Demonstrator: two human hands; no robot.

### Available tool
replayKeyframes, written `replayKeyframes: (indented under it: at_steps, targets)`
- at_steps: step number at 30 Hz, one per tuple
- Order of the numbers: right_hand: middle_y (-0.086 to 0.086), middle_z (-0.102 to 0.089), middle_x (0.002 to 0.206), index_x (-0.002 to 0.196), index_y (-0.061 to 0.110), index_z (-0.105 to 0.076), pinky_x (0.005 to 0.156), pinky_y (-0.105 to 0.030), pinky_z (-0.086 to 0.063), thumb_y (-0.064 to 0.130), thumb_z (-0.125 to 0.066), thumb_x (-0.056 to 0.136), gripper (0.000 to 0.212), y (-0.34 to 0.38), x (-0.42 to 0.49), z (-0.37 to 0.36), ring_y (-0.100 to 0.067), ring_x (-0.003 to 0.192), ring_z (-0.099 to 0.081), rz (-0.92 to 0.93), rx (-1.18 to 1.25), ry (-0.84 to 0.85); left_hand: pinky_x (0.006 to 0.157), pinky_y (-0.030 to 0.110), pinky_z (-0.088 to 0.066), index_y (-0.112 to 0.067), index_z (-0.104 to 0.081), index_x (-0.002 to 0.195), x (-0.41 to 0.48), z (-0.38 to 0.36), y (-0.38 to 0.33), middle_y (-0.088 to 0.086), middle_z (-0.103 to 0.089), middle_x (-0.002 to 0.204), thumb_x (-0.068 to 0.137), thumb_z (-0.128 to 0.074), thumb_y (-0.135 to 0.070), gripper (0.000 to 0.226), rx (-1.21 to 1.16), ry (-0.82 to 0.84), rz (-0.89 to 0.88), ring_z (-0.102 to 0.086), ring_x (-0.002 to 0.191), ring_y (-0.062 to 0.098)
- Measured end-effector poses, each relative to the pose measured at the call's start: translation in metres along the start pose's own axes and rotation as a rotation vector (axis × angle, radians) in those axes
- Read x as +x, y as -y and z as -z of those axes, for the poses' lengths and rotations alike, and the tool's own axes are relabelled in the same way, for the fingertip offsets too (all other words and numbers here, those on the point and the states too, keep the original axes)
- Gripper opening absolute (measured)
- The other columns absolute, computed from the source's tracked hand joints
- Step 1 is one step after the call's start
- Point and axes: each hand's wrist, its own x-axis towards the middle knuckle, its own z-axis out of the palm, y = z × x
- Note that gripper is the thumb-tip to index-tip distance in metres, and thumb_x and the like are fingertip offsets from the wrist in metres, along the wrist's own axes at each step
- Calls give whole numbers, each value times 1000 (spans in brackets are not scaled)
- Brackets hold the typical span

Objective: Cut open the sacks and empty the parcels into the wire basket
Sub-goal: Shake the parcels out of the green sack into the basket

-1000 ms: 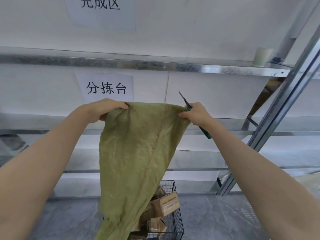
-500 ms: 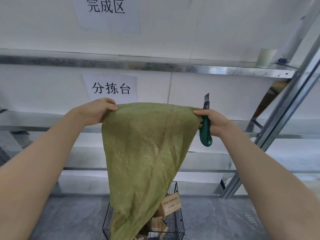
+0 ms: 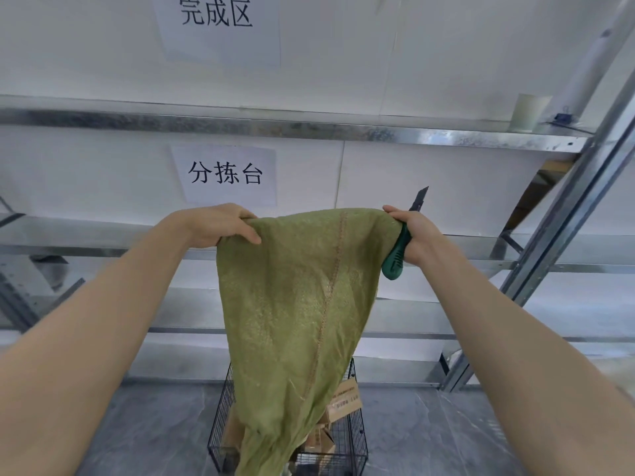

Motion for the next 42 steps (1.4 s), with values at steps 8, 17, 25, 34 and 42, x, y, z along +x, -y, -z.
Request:
replayKeyframes:
  at_steps: [8, 17, 25, 34, 42]
  targets:
    - [1, -60, 81, 102, 16, -63, 61, -27, -43, 26, -78, 74, 33, -6, -1, 2, -15, 72, -53, 107, -534, 240, 79, 30, -47, -2, -69, 104, 4, 5, 28, 15, -69, 104, 85, -66, -28, 33, -40, -221, 43, -64, 90, 23]
    - [-1, -55, 73, 97, 7, -61, 54, -23, -36, 13, -72, 81, 20, -13, -4, -13, -11, 59, -46, 242, -924, 121, 67, 27, -55, -5, -67, 105, -11, 14, 37, 9, -73, 101, 39, -91, -43, 80, -335, -140, 45, -71, 86, 20]
    - [-2, -54, 63, 78, 11, -62, 45, -24, -38, 16, -70, 83, 11, -16, 4, -4, -13, 51, -47, 123, -572, 153, 59, 25, -47, -25, -61, 97, -14, 19, 43, -6, -63, 88, 92, -56, -29, 8, -482, -252, 49, -61, 70, 10]
    - [-7, -63, 69, 79, 14, -67, 62, -29, -50, 5, -56, 88, 17, -26, 9, -6, -22, 61, -59, -11, -185, 77, 61, 26, -53, -28, -72, 95, -12, 22, 43, -8, -71, 95, 95, -45, -14, 30, -832, -210, -64, -69, 69, 7]
    - [-5, -64, 77, 75, 13, -62, 72, -34, -55, 30, -70, 84, 21, -32, 9, -8, -24, 73, -61, -170, 7, -11, 76, 31, -52, -5, -65, 97, -5, 4, 32, 8, -68, 92, 88, -63, -11, 11, -25, -220, -5, -63, 88, 23]
